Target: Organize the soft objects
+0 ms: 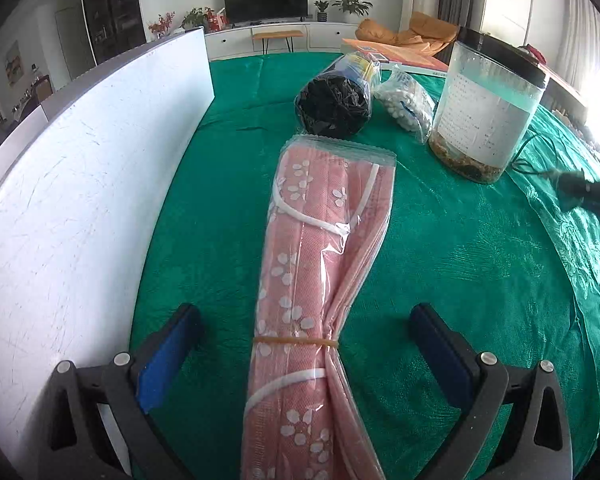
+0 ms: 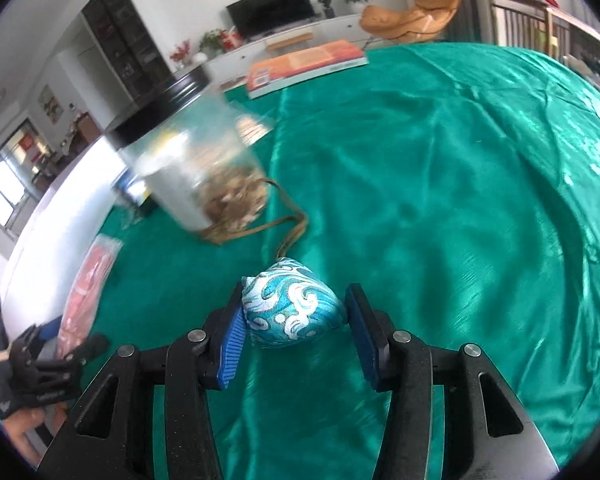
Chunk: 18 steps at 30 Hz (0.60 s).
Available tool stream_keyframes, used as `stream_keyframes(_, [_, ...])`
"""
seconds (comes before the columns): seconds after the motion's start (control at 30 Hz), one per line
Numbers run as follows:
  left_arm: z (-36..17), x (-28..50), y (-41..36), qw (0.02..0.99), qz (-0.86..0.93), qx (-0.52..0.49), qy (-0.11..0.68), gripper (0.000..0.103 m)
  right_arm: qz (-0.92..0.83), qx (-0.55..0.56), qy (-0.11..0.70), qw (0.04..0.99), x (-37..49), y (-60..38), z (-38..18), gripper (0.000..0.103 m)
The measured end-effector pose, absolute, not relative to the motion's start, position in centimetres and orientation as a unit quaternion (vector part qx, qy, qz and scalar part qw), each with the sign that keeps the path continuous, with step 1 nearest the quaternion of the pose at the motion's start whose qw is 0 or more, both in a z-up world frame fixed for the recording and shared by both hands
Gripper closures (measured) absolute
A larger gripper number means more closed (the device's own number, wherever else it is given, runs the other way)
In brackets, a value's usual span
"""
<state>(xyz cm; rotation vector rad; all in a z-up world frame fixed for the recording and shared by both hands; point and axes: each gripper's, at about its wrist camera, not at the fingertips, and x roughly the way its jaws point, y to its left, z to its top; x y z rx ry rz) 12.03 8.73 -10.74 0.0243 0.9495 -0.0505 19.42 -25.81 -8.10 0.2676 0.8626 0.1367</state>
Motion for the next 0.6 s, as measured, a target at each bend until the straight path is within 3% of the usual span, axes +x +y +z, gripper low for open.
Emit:
stream_keyframes(0.13, [-10.8,12.1,8.7,0.889,-0.024,0.012,0.457,0.0,0.034,0.149,0.372,0.915,22.1,-28.4,-5.4,0.052])
stream_keyframes(0.23, [-10.8,12.1,8.8,0.889,-0.024,0.012,0.457,0.0,0.024,0.135,0.389,0.911,23.6,-29.0,-6.0,0.051])
stream_keyframes(0.4, [-10.9,12.0,8.8,0.889,-0.024,0.012,0.457,0.0,0.022,0.11,0.428,0.897,24.0,-29.4,-7.9,0.034])
stream_keyframes(0.43, [-10.9,12.0,8.8,0.889,-0.024,0.012,0.457,0.0,0.011,0.1,0.435,0.895,23.6,-29.3,-7.8,0.017])
stream_keyframes(0.6, [-10.8,12.2,8.8,0.889,-0.024,0.011,0.457,0.0,0.002,0.079,0.438,0.895,19.9,-29.3,-7.9,0.018])
